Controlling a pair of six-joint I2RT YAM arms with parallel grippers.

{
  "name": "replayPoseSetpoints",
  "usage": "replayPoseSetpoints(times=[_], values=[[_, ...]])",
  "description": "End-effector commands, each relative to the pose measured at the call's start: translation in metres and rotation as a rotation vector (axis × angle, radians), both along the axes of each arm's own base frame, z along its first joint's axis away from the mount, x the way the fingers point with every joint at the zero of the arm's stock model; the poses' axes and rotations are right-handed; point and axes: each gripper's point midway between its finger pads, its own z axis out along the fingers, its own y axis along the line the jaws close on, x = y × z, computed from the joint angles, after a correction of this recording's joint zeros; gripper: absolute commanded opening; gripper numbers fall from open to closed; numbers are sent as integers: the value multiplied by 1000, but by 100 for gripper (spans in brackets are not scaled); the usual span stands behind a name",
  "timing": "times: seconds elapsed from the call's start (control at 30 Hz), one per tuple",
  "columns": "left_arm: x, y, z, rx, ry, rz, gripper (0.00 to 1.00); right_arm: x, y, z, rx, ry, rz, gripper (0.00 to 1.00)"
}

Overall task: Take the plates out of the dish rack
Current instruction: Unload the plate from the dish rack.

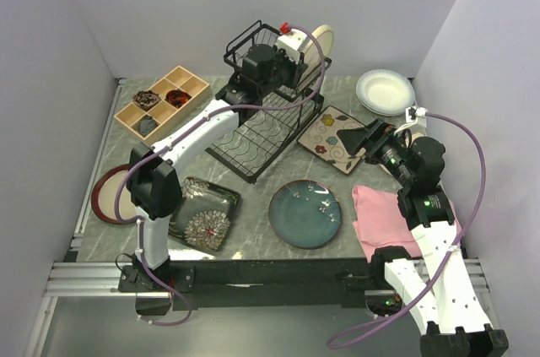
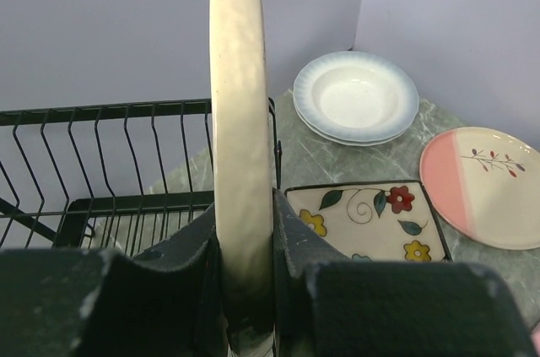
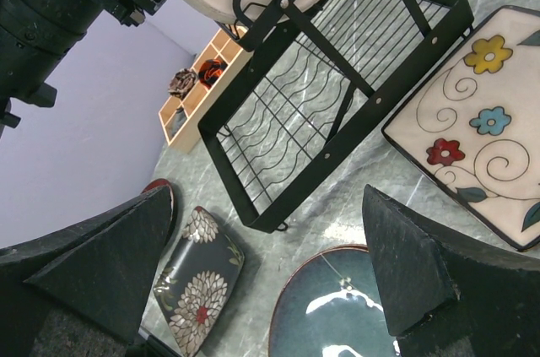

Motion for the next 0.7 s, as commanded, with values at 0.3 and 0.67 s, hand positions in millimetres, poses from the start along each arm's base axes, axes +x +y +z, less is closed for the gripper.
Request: replayPoseSetpoints(times=[0.3,0.67], values=[[-15,3,105,-54,-257,-5,1,-1,0,11,-13,-55,1,100],[-26,12,136,-118,-311,-29,1,-1,0,11,-13,-57,-2,100]])
